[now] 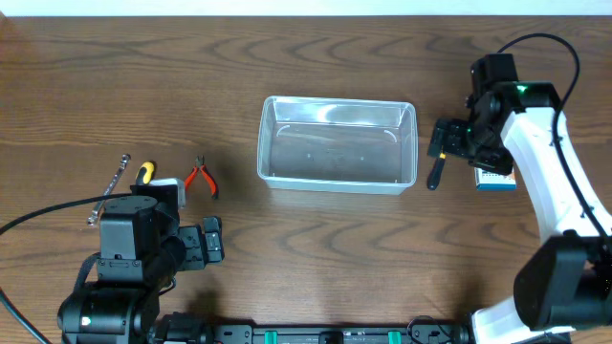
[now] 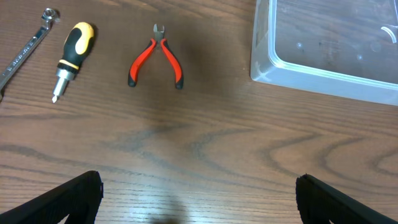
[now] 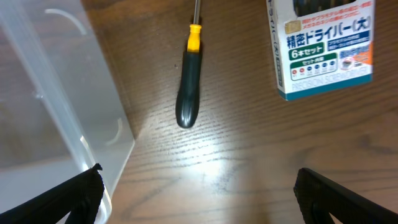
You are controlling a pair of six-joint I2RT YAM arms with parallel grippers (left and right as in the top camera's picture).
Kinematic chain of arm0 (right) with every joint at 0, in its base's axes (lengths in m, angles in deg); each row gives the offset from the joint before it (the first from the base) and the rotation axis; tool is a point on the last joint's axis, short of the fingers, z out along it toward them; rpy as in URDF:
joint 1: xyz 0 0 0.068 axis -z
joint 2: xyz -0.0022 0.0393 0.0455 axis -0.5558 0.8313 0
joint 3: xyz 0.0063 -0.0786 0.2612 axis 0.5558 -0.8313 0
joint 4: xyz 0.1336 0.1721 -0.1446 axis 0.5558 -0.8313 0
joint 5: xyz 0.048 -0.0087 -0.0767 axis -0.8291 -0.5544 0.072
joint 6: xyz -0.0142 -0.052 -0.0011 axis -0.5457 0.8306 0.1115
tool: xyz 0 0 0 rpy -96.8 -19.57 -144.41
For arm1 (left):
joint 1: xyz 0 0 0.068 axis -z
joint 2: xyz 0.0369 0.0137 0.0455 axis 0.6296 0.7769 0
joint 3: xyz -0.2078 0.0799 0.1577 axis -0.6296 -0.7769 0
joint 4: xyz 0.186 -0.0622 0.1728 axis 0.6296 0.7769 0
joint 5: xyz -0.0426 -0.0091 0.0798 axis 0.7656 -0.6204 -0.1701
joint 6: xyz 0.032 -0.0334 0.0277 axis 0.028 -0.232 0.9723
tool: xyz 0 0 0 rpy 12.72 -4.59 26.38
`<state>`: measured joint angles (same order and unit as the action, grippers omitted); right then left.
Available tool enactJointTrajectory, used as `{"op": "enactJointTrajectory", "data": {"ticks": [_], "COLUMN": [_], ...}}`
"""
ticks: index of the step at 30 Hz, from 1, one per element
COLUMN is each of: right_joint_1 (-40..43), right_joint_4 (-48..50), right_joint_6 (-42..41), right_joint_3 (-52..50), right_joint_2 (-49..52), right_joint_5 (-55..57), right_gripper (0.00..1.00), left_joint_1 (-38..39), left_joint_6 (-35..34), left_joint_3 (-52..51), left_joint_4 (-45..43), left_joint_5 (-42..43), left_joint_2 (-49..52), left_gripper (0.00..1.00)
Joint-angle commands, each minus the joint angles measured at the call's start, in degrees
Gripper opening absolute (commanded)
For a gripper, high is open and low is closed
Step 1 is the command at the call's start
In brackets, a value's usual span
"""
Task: Pack container
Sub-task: 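Move right gripper to the black-yellow screwdriver and grasp it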
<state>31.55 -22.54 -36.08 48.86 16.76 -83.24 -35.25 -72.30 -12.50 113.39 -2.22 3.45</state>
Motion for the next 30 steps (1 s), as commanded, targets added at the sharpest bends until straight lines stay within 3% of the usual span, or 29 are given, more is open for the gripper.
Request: {"op": "enactJointTrajectory", "data": {"ticks": [1, 30], "right_joint_1": [-0.5, -0.4], "right_joint_4": [0.6, 8.0], "right_joint_6": [-2.8, -8.2], "right_joint_3": [0.9, 0.9], "right_joint_2": [2.8, 20.2], "right_joint_5": [-0.5, 0.1], "right_gripper": [0.99, 0.99], "left_joint_1": [-0.2, -0.2], "left_joint_6": [0.6, 0.6], "left_joint_3": [1.1, 1.1], "left_joint_4": [0.2, 0.3], "left_joint_5": [-0.3, -0.3], "left_joint_2": [0.2, 0.2], "left_gripper": [0.98, 0.98]}}
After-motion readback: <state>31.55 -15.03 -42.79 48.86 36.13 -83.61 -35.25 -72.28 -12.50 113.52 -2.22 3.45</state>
